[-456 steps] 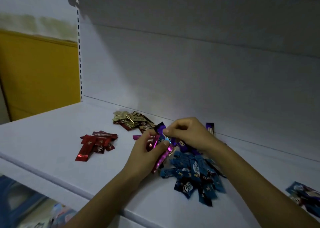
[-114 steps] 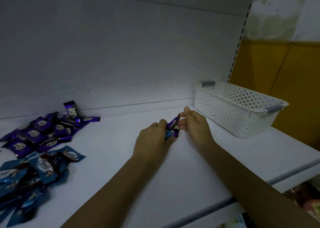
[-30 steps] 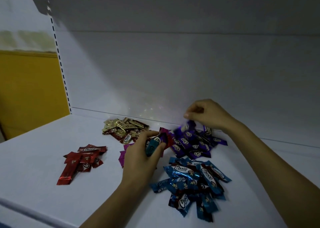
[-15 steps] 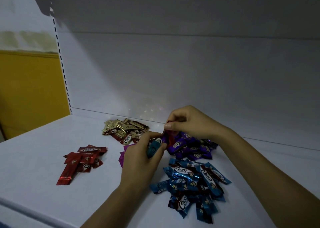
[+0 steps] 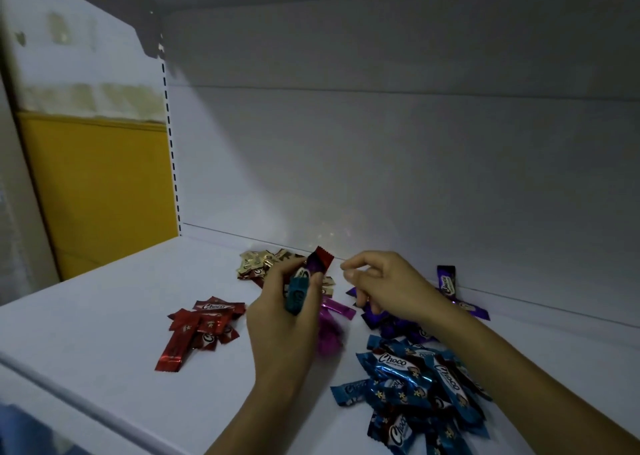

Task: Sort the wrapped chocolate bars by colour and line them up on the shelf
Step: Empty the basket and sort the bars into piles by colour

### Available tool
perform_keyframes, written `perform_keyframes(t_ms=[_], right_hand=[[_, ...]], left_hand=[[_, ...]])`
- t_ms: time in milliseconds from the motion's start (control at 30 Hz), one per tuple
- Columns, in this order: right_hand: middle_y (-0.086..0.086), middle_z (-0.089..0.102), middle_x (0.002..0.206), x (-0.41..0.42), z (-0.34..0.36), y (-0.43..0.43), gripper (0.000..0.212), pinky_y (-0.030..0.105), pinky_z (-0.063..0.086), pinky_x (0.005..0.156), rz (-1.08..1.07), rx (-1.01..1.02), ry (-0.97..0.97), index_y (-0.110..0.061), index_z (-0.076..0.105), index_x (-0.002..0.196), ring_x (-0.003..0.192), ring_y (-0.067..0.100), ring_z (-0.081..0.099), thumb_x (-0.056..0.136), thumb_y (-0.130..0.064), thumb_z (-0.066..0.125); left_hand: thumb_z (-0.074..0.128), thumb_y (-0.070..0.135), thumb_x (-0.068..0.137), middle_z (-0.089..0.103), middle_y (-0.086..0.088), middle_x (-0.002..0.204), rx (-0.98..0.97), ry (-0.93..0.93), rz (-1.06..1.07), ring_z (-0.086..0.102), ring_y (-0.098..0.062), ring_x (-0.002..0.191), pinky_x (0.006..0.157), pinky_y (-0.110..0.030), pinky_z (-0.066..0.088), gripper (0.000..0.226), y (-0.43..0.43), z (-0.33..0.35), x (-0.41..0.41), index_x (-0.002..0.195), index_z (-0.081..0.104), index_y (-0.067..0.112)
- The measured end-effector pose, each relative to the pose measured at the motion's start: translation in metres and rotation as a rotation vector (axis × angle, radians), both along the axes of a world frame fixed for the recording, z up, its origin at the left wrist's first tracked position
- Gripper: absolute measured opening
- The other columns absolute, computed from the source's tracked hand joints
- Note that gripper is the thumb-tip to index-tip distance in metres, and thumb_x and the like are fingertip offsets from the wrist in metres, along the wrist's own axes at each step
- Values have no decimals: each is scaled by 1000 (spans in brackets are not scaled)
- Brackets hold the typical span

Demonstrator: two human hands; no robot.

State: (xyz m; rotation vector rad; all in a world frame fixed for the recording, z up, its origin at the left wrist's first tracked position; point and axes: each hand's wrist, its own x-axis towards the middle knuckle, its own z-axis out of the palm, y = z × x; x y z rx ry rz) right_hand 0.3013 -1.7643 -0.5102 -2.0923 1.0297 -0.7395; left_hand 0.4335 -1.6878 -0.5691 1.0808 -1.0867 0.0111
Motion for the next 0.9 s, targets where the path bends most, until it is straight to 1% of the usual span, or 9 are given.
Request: perform_keyframes(t_ms=[133, 233, 333, 433, 500, 600, 667, 733, 900], right_hand=[[-2, 65, 65, -1, 10, 5, 37, 20, 51, 60, 82, 146, -221, -19, 69, 103, 52, 9, 55, 89, -48, 50], [-5, 63, 61, 1, 8, 10, 22, 17, 49, 58, 144, 136, -214, -13, 72, 92, 53, 7, 55, 89, -32, 60], [-4, 60, 57, 0, 8, 6, 17, 17, 48, 55, 45, 112, -296, -10, 71, 89, 52, 8, 52, 92, -22, 59], [-3, 58, 57, -7, 11, -1, 18, 20, 48, 55, -52, 115, -400, -10, 69, 85, 51, 10, 51, 94, -20, 56], [-3, 61, 57, -11, 10, -6, 18, 19, 49, 54, -75, 96, -396, -12, 68, 83, 49, 9, 53, 94, -20, 56], [1, 69, 64, -6, 6, -5, 16, 20, 51, 54, -45, 17, -234, -13, 67, 83, 49, 11, 58, 94, -16, 56], [1, 72, 70, 1, 5, 4, 11, 21, 51, 57, 3, -74, -113, -15, 66, 89, 54, 12, 63, 94, -14, 56], [-2, 73, 73, 7, 7, 17, 12, 17, 50, 56, 73, -209, -41, -20, 67, 93, 58, 12, 66, 93, -13, 57], [-2, 72, 73, 25, 21, 38, 16, 19, 54, 58, 114, -316, -187, -22, 69, 92, 57, 14, 66, 92, -12, 56]], left_hand=[[62, 35, 84, 63, 29, 87, 36, -28, -37, 63, 9, 84, 66, -5, 47, 20, 3, 2, -2, 102, 55, 41], [61, 39, 83, 65, 27, 87, 77, -41, -73, 66, 4, 79, 64, -10, 51, 20, 4, 1, -3, 100, 53, 47], [60, 38, 83, 66, 19, 82, 110, 0, -82, 67, -2, 69, 59, -15, 53, 17, 6, 3, -4, 97, 52, 45], [61, 34, 83, 68, 11, 82, 153, 86, -109, 68, -2, 73, 61, -19, 56, 16, 18, 9, 7, 97, 56, 36], [64, 37, 78, 71, 10, 82, 176, 103, -184, 69, -4, 70, 52, -17, 54, 20, 34, 12, 22, 97, 59, 30], [66, 48, 72, 71, 13, 83, 257, 37, -174, 67, -9, 67, 47, -17, 50, 29, 65, 10, 50, 94, 61, 31], [66, 38, 79, 72, 7, 80, 332, 67, -131, 65, -6, 64, 48, -17, 49, 23, 72, 3, 69, 96, 62, 24], [64, 20, 88, 72, 3, 77, 354, 213, -134, 64, 0, 61, 48, -13, 47, 10, 73, -1, 80, 97, 63, 16], [56, 10, 94, 72, 15, 75, 181, 435, -127, 68, -2, 68, 54, -10, 49, 10, 73, -2, 83, 100, 61, 16]])
